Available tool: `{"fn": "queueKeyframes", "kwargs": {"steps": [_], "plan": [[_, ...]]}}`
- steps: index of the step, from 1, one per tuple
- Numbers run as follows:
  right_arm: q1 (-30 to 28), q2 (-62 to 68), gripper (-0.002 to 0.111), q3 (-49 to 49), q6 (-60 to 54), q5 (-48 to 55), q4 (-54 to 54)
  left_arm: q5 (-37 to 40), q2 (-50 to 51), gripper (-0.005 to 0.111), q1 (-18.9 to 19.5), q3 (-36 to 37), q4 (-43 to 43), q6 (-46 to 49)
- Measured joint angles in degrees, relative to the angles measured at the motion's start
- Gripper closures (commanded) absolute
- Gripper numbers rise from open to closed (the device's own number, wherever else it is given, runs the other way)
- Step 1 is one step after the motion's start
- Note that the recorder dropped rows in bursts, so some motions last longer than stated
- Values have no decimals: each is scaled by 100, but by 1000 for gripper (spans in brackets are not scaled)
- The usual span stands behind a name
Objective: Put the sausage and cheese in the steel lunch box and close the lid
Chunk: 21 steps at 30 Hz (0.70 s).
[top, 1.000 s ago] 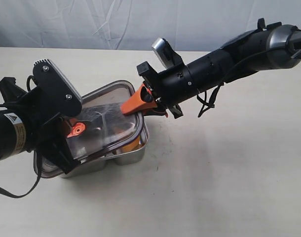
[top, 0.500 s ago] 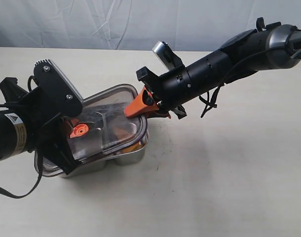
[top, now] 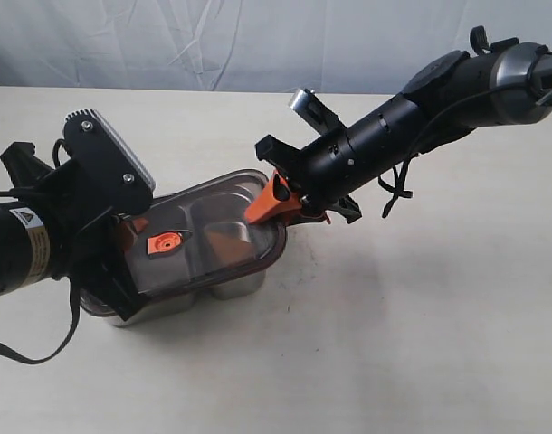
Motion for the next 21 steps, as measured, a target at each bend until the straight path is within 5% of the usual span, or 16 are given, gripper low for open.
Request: {"fn": "queueKeyframes", "kwargs": {"steps": [21], "plan": [[289,-21,109,0,13,-1000,-251,-101,0,78,0,0,0,-2]]}}
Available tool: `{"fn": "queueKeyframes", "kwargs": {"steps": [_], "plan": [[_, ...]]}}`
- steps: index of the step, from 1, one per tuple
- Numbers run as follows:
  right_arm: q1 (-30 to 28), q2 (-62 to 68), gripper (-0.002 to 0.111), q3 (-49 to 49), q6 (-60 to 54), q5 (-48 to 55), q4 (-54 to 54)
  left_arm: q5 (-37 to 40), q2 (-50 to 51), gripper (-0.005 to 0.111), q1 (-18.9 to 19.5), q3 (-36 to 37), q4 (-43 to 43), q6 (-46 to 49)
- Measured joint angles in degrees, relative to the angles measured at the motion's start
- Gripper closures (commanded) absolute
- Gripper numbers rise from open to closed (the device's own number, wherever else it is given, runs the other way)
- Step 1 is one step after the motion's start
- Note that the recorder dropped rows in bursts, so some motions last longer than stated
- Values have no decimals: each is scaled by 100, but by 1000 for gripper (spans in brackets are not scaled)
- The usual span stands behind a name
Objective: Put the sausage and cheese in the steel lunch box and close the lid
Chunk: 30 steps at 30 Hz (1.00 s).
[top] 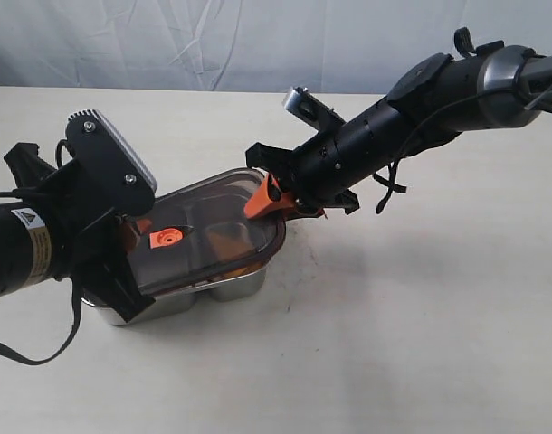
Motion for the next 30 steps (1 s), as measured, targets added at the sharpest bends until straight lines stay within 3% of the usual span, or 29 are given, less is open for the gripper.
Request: {"fn": "queueKeyframes", "kwargs": {"steps": [14,22,30], "plan": [[12,0,107,0,15,19,-61,0,0,78,0,0,0,0],[12,0,55,0,61,-74,-301,0,0,78,0,0,0,0],[38,28,52,0,-1,-190,-628,-10,0,78,0,0,0,0]]}}
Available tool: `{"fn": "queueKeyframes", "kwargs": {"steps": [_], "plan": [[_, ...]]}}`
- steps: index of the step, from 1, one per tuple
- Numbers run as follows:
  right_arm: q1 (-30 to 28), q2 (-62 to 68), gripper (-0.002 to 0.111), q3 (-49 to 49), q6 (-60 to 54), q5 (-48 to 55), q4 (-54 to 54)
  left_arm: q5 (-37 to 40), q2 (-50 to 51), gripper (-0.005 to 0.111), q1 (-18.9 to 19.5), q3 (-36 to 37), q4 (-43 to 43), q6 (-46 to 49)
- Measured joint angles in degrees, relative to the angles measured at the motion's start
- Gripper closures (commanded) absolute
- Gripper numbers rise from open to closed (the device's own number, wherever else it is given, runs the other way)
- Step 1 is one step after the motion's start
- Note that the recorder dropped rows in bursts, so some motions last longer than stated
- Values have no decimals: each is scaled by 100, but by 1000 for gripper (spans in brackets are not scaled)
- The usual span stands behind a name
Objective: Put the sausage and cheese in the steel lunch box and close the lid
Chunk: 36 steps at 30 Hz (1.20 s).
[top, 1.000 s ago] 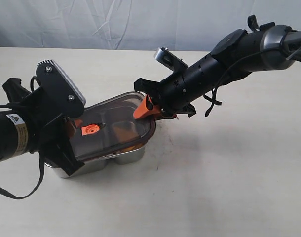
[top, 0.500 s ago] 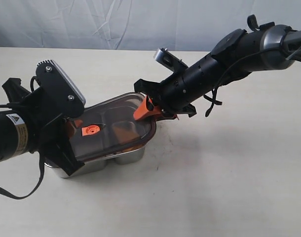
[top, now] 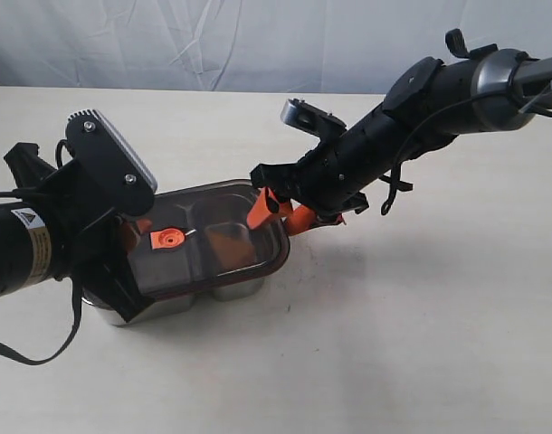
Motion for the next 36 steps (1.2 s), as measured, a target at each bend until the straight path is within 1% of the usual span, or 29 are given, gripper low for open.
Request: {"fn": "queueKeyframes", "kwargs": {"steps": [3,10,25,27,28,30,31,36], "plan": [[0,0,55,0,0,100,15,0,0,78,0,0,0,0],[8,0,74,-107,0,518,27,0,0,78,0,0,0,0],[8,0,74,-131,0,754,27,0,0,78,0,0,0,0],[8,0,68,-131,0,714,27,0,0,78,0,0,0,0],[8,0,57,-131,0,701,27,0,0,78,0,0,0,0],[8,0,43,-131,0,686,27,0,0,78,0,0,0,0],[8,0,41,-131,0,689,27,0,0,78,0,0,0,0],[8,0,41,-131,0,736,16,0,0,78,0,0,0,0]]}}
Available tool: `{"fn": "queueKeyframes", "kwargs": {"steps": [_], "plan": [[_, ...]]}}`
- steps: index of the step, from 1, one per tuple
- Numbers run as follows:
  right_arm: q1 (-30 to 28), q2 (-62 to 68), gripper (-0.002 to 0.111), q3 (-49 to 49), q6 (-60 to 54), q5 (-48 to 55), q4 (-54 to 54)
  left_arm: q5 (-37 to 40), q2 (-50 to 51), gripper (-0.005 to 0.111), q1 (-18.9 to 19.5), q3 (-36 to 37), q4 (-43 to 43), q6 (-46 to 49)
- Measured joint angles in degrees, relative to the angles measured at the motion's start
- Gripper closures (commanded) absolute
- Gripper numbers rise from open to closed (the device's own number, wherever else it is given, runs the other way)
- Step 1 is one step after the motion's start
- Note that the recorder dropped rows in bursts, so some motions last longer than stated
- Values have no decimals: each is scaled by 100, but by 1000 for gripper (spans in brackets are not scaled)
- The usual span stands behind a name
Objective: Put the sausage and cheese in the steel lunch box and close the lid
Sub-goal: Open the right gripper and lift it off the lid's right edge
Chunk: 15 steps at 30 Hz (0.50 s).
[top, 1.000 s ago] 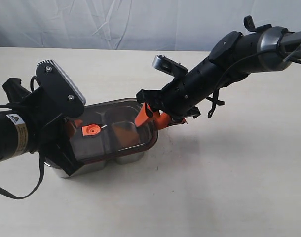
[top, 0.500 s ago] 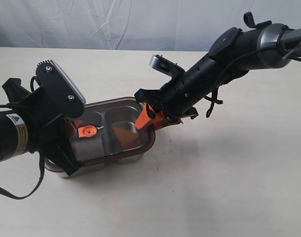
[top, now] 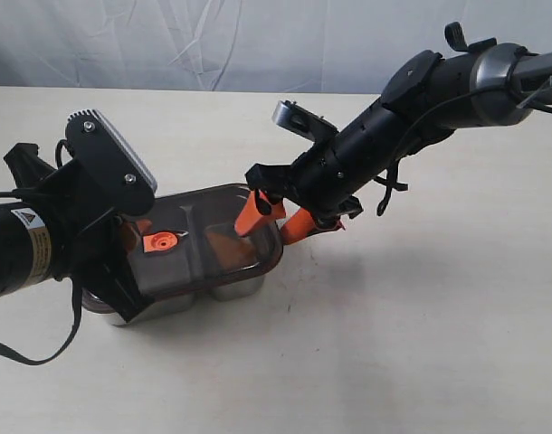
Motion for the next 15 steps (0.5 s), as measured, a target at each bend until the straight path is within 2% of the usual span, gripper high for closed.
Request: {"fn": "queueKeyframes", "kwargs": {"steps": [9,13,15], "plan": [[0,-278,41,0,85,432,-1338,0,0,78,0,0,-45,0],[0,-513,41,0,85,640,-1597,0,0,78,0,0,-58,0],[0,-585,51,0,85,930,-1715,0,0,78,0,0,-58,0]]}}
